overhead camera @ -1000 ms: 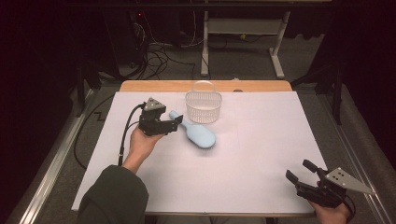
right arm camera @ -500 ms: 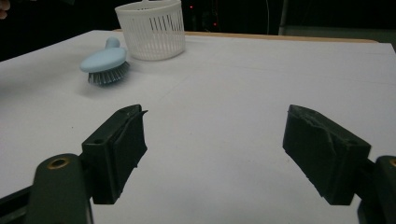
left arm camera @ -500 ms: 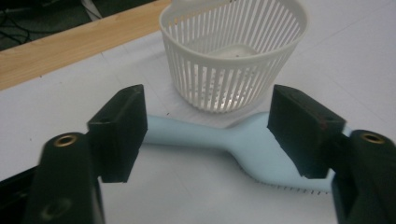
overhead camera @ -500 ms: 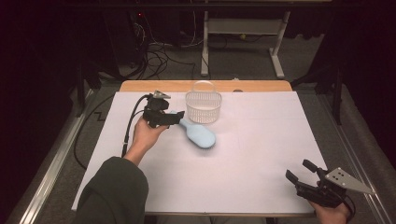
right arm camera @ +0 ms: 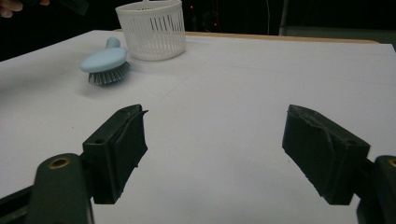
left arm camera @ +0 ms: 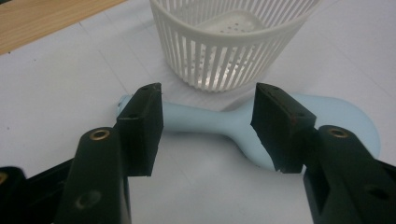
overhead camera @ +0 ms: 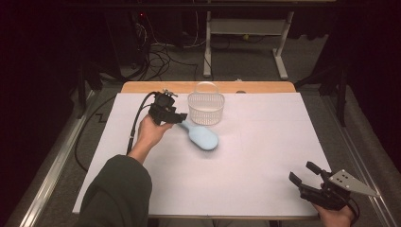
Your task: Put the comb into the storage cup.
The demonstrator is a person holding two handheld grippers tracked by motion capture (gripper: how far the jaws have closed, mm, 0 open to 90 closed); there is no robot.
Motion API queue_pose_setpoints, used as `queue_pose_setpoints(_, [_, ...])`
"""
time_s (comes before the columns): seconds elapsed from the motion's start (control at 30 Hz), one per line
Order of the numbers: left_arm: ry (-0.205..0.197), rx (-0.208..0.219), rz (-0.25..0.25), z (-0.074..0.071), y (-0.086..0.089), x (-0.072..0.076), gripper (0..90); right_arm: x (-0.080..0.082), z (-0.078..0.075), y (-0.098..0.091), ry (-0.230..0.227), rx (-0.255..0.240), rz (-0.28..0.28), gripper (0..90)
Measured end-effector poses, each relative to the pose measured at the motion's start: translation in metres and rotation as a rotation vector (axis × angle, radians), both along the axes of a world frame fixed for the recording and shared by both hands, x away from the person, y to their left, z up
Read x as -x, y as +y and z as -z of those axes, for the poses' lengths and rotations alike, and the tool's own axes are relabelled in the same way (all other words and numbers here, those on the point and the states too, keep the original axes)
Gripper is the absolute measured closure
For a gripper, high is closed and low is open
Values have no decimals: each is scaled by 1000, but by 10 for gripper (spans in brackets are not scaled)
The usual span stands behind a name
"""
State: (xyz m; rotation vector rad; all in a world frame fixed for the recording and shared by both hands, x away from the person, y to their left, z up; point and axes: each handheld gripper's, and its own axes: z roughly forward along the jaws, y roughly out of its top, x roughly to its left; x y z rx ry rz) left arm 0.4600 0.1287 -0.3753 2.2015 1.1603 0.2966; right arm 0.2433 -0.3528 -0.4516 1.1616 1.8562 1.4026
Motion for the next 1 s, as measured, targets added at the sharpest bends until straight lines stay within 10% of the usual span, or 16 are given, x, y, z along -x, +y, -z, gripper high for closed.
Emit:
queue_pose_setpoints(0.7, [190, -104, -26, 15, -10, -43, 706, -2, 1, 1, 5, 0, -2, 220])
queue_pose_setpoints(1.0, [173, -133, -29, 25, -17, -52, 829, -2, 1, 2, 9, 0, -2, 219])
